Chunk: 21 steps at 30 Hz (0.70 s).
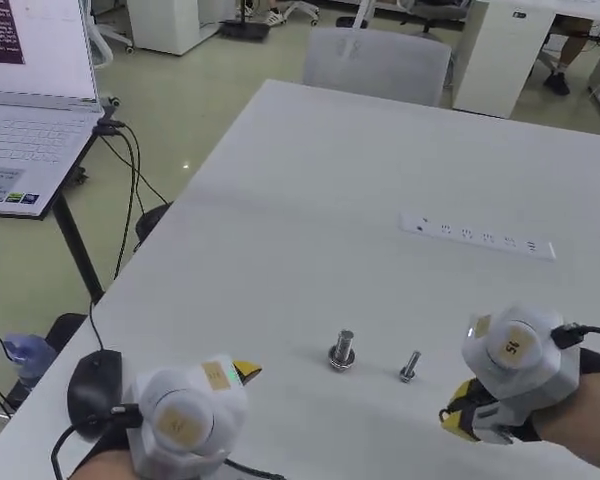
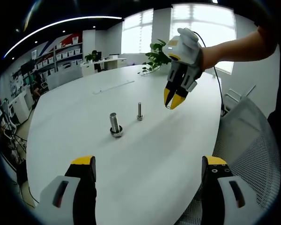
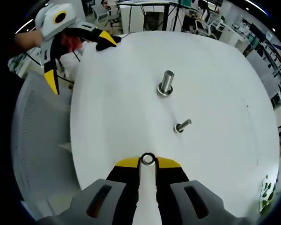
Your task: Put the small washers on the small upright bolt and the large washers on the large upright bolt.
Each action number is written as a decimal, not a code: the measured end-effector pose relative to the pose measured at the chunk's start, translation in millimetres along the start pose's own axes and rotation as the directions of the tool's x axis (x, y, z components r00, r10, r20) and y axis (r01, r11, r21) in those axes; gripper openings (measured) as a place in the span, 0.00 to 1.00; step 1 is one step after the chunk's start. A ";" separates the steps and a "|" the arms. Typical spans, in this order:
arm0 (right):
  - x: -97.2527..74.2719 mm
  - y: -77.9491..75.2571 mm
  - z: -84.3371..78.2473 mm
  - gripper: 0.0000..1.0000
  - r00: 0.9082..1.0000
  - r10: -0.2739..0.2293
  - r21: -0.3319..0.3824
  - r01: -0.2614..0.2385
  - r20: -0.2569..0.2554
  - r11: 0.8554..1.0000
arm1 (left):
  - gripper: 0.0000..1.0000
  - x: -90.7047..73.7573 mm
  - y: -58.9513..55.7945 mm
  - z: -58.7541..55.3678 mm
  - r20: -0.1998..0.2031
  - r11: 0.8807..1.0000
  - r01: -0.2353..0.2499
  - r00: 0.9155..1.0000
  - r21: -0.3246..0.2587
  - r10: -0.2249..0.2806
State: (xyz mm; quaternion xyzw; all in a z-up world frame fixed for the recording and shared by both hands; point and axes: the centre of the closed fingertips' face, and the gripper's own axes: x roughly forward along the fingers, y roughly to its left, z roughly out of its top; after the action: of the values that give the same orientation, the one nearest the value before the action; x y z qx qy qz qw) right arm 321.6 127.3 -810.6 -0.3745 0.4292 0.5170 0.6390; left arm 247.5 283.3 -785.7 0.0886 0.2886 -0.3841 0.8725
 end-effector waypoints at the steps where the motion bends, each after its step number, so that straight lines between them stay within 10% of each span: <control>1: -0.4 -1.2 1.0 0.13 1.000 0.003 0.000 -0.003 0.000 1.000 | 0.94 0.3 0.7 0.5 0.001 1.000 -0.005 1.000 0.006 0.005; 21: 2.2 -52.9 33.2 0.13 1.000 -0.021 -0.009 0.021 0.004 1.000 | 0.90 5.6 1.7 -0.5 -0.019 1.000 0.000 1.000 0.021 0.001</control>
State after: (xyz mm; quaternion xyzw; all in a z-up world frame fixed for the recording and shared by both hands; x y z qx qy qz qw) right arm 379.1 148.8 -799.1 -0.3811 0.4214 0.5129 0.6435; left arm 251.6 281.2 -789.4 0.1012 0.2927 -0.3860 0.8689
